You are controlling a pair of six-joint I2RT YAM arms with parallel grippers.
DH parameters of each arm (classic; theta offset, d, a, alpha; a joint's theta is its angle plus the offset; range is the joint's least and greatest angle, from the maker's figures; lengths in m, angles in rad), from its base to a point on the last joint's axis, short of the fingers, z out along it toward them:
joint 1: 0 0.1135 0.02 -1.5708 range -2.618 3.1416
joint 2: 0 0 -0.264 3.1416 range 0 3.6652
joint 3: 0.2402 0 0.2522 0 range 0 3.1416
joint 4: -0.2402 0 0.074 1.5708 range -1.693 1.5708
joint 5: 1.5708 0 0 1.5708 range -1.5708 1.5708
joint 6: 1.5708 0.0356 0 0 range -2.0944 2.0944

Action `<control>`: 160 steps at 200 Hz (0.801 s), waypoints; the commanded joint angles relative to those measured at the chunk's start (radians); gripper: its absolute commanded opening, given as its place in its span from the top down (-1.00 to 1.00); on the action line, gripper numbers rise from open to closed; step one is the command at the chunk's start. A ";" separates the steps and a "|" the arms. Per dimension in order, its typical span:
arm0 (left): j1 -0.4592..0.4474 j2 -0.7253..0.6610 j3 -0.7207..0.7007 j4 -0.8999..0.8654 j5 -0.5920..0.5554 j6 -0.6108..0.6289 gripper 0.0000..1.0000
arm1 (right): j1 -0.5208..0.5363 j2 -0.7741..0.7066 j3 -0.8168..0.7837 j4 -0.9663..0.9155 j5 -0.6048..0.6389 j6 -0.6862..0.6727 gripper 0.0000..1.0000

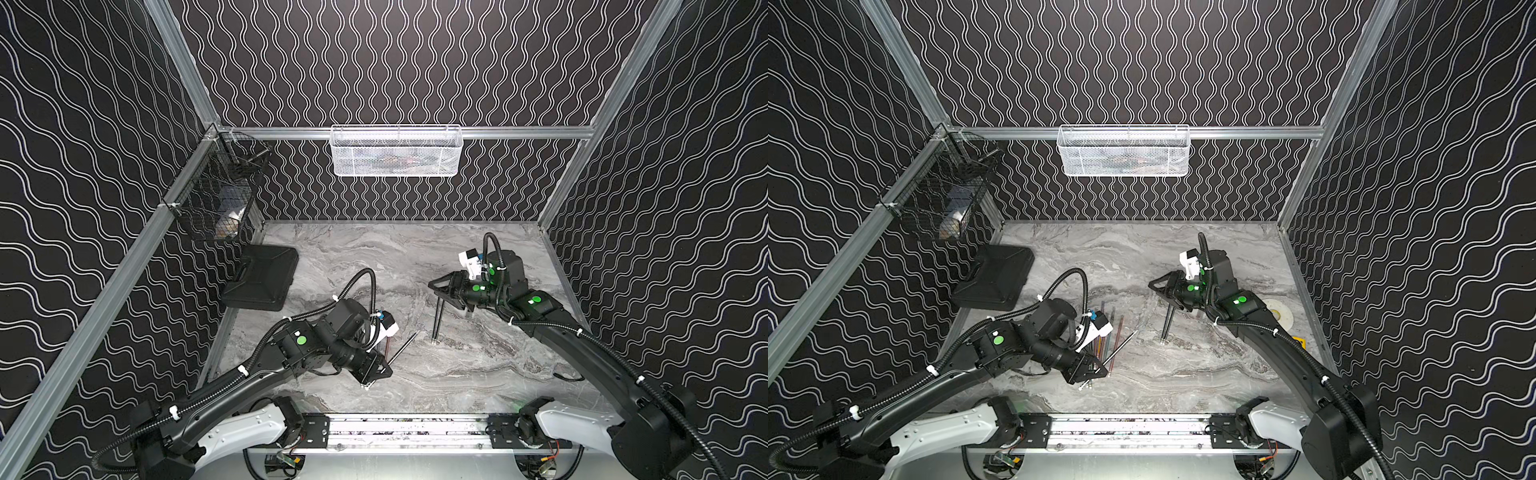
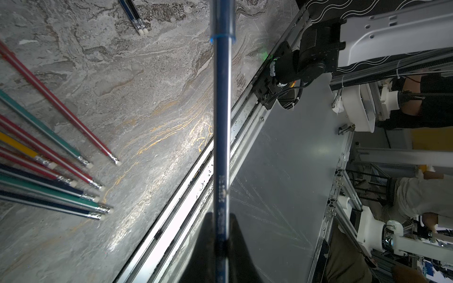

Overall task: Remove the protective cover of the pencils
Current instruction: Remove the protective sleeve from the pencil.

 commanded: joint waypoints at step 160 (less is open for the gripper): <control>0.001 0.005 0.005 -0.018 0.001 0.015 1.00 | 0.341 -0.090 -0.253 0.319 0.154 0.294 0.56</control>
